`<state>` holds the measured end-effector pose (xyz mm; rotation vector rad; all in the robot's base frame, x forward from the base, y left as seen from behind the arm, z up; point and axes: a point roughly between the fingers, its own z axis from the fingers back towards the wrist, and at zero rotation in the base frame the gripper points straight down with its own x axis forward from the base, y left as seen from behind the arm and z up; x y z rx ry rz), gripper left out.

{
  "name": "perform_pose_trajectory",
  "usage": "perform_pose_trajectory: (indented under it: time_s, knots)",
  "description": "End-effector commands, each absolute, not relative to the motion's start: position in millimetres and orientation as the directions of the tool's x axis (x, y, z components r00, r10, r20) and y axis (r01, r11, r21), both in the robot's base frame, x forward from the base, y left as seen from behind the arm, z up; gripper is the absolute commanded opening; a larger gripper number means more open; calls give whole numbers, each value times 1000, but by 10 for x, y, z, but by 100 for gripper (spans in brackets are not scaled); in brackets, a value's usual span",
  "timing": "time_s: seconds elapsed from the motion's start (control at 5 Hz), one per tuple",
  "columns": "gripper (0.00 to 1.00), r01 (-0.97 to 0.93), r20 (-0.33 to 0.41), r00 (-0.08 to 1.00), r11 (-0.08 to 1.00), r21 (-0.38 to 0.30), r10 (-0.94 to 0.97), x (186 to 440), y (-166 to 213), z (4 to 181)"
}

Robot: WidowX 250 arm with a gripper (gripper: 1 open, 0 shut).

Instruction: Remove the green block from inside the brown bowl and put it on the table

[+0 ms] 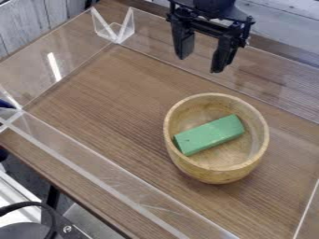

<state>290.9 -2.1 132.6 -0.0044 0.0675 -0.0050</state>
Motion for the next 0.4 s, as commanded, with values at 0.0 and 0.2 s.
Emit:
perform_pose_trajectory:
  time_s: [0.0,0.2]
  knots:
    - [100,45,-89,995,999,-3,-45,2859,-61,1226]
    - [100,106,-112,988,994,-5,-106,2752,-129,1059]
